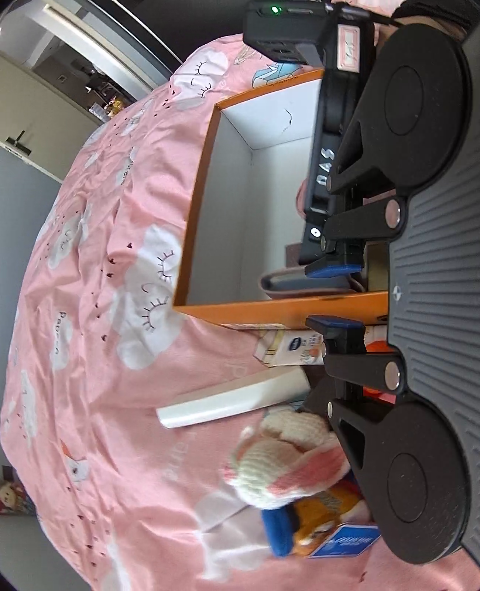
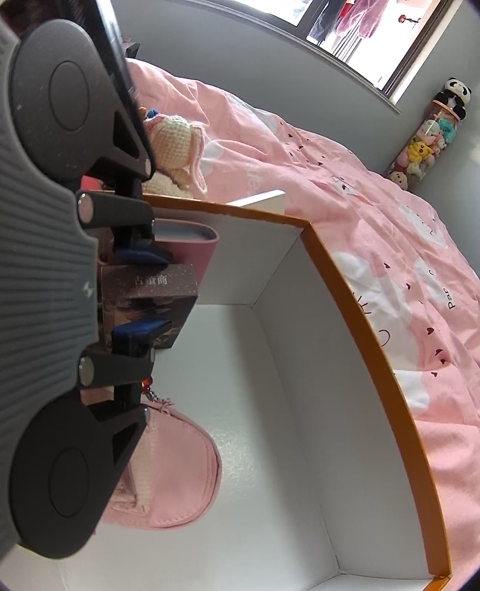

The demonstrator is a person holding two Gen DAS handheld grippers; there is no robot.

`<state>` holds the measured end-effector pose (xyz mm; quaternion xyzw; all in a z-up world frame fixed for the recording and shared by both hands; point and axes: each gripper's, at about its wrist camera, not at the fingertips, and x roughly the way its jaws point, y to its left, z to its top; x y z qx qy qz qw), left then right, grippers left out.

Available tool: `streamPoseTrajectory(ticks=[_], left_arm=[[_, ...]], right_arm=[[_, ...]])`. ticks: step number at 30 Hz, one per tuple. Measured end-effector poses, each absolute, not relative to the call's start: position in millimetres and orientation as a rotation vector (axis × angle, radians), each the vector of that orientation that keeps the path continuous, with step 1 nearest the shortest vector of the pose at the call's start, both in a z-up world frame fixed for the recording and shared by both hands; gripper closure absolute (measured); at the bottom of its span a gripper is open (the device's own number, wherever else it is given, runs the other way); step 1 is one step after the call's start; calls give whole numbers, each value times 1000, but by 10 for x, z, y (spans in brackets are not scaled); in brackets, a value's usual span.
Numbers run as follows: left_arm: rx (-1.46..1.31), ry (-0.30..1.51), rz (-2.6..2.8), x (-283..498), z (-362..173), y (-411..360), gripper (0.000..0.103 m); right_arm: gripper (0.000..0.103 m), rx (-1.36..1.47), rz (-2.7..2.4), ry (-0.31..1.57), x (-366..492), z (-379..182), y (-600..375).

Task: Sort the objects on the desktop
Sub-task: 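Set the perfume box down inside the orange box and open the right tool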

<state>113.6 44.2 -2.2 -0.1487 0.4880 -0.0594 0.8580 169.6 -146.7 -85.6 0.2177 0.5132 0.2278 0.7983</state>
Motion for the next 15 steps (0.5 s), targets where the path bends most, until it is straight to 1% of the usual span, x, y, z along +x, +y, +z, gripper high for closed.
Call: streamPoseTrajectory(ticks=[10,15], left_arm=[[-374,1036,-159,1061,-268,433,79],[-377,1029,-159,1058,-296,435,79]], right_arm=[[67,578,510,1144,1669,-964,-1541],[68,656,487,1162,1727,-1012,-1549]])
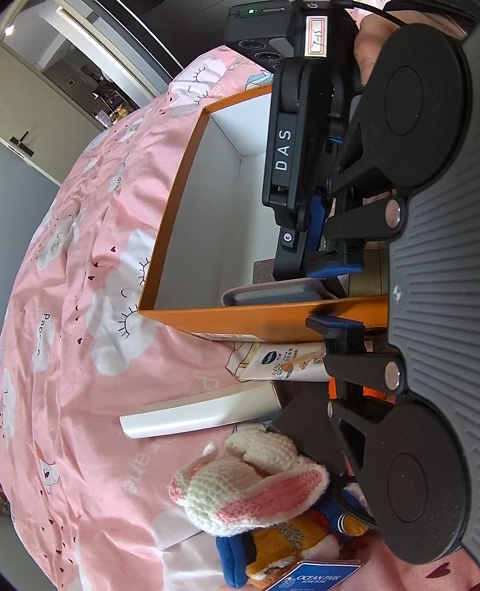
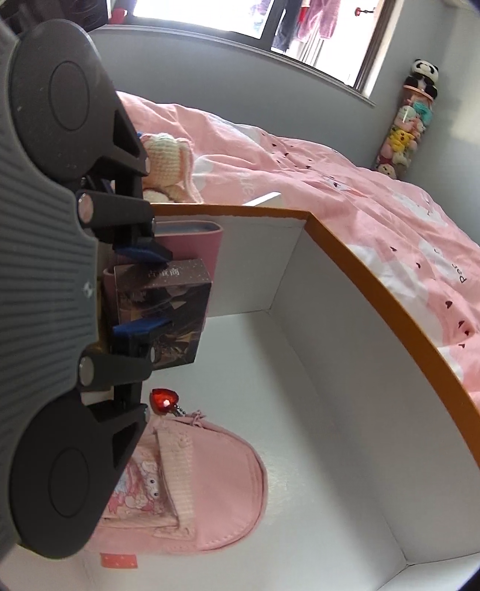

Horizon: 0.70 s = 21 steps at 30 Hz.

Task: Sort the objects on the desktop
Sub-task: 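Set the perfume box down inside the orange box and open the right tool, then lower the pink card holder into the box with left tool while right tool presses the pink pouch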

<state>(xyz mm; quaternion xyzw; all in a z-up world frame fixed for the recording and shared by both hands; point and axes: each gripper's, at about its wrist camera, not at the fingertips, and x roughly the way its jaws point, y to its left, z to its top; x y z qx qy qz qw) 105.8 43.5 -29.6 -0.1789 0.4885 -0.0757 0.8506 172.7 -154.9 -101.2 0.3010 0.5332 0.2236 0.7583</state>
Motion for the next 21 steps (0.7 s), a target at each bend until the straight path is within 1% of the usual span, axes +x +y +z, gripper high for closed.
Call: streamPoseTrajectory(ticks=[11,15,21], left_arm=[[-383,1032,-161,1054,-293,449,79],[-394,1031,-159,1045,-293,475,79],[-396,1032,-168,1044,-291,478,79]], right_arm=[[65,589,488,1149,1675,-944,-1542],[62,561,480,1130,1676,-902,-1575],[61,529,473,1122,1668,-855,-1640]])
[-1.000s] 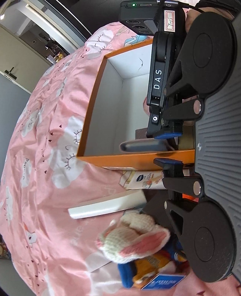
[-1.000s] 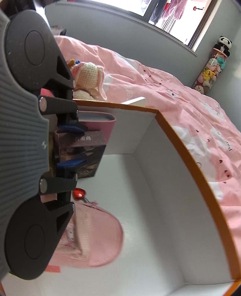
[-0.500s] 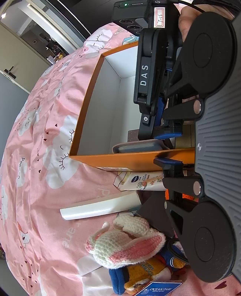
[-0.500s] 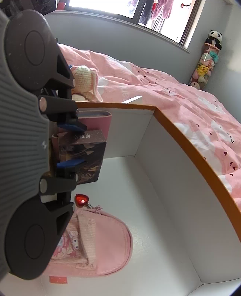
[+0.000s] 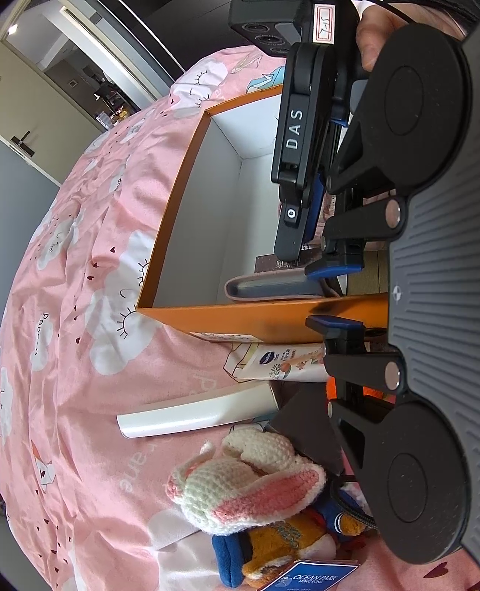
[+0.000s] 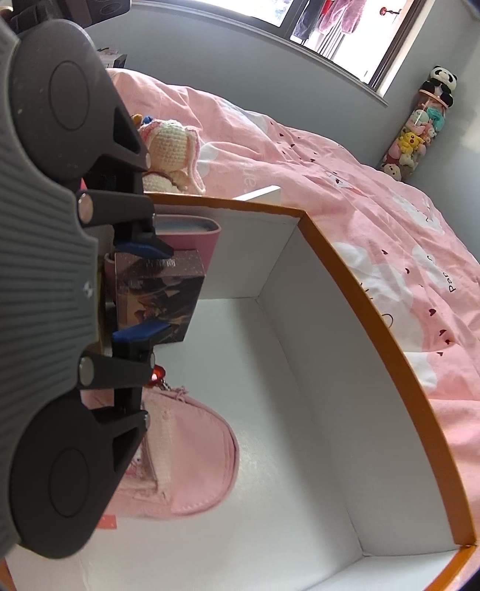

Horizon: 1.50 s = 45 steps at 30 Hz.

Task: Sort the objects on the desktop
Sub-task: 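Lower the pink card holder into the box with left tool while right tool presses the pink pouch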

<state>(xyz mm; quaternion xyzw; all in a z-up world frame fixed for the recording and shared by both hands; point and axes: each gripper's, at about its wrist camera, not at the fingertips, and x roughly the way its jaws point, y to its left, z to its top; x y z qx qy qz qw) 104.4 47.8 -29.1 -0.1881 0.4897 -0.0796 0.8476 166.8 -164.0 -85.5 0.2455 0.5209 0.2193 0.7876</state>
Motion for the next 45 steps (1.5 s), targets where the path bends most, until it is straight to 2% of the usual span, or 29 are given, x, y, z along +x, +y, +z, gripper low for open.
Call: streamPoseTrajectory(ticks=[8,15,18,20,23,25,26,31,35,41,45], left_arm=[[-397,1023,-155,1030,-235,522,79],[-407,1016,-155,1033,-209,568,79],[-408,1018,-150,1028,-208,570,79],[-409,1019,-146,1022,-202,583,79],[-411,1020,-143,1017,-204,601,79],[-410,1022,-143,1019,-214,599,79],[-410,1024,-144,1022,-218,597,79],[-407,1031,-144,1030,-234,600,79],[-412,1030,-143,1026,-234,611,79],[-407,1029,-149,1028,-227,599,79],[-404,1026,-153,1025,-216,562,79]], right_arm=[[62,406,471,1071,1675,-627,-1779],[34,61,301,1096,1706,-607,-1990],[34,68,302,1194,1799,-760,-2105],[35,120,334,1264,1831,-869,-2158],[47,148,351,1338,1836,-1023,-2156],[63,131,348,1350,1810,-1073,-2142],[76,134,345,1349,1803,-1082,-2149],[84,126,369,1292,1744,-1004,-2152],[84,64,389,1219,1747,-692,-2229],[84,-299,443,1143,1738,-248,-2178],[84,-388,488,1170,1812,-322,-2098]])
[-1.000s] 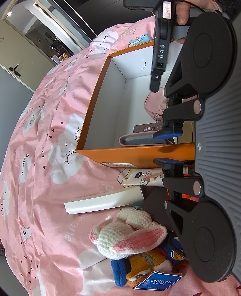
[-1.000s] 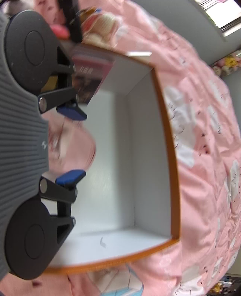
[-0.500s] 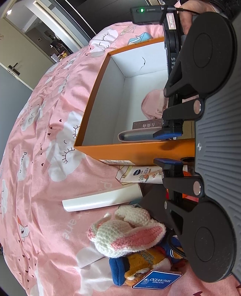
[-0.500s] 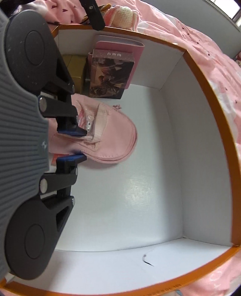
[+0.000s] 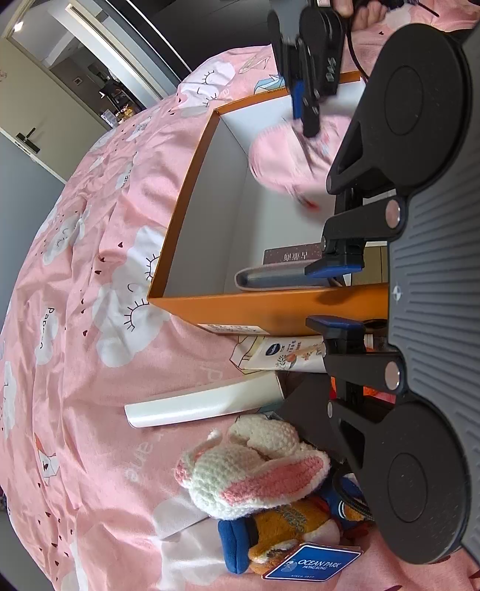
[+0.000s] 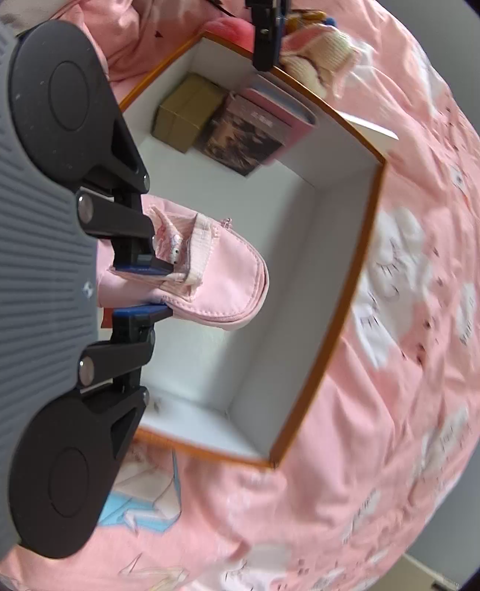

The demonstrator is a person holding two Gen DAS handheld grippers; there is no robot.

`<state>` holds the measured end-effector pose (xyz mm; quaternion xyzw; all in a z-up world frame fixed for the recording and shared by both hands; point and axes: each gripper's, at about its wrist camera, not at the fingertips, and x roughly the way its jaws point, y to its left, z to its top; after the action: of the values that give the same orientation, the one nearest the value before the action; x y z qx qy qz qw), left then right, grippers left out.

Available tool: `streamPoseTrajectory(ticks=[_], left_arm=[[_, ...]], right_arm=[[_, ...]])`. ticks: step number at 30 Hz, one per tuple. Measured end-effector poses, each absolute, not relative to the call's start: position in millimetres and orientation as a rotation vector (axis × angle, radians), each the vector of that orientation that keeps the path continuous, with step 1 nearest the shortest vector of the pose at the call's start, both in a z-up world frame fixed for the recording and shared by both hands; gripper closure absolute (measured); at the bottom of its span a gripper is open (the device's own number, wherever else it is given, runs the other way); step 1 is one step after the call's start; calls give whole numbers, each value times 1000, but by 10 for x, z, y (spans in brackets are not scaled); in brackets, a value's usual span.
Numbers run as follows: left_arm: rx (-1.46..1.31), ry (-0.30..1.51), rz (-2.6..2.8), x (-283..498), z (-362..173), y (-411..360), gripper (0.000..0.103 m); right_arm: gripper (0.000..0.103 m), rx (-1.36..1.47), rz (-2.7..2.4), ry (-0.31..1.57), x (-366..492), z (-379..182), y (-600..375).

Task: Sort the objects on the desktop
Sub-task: 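Lower the pink card holder into the box with left tool while right tool presses the pink pouch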

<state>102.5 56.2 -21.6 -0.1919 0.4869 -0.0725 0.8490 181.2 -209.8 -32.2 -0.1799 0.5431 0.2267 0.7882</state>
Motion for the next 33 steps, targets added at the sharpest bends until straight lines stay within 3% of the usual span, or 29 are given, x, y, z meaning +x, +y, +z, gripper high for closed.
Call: streamPoseTrajectory(ticks=[7,20,24,27,33], left_arm=[[-396,1040,-142,1015,-236,571,79],[-393,1041,-159,1001,-230,536,79],[-382,1030,-165,957,-200,518,79],[-365,1011,-170,897,-161,490,79],[-357,987,-174,769,-80,504,79]], right_arm=[[84,-251,571,1302,1836,-765,-1930],[83,-125,559,1371,1912,-986,-1890],[75,-155,537,1366,1863,-960,-1861],[63,-190,533,1316,1771,-909,-1835],[56,-175,450,1121,1580,-622,-1930]])
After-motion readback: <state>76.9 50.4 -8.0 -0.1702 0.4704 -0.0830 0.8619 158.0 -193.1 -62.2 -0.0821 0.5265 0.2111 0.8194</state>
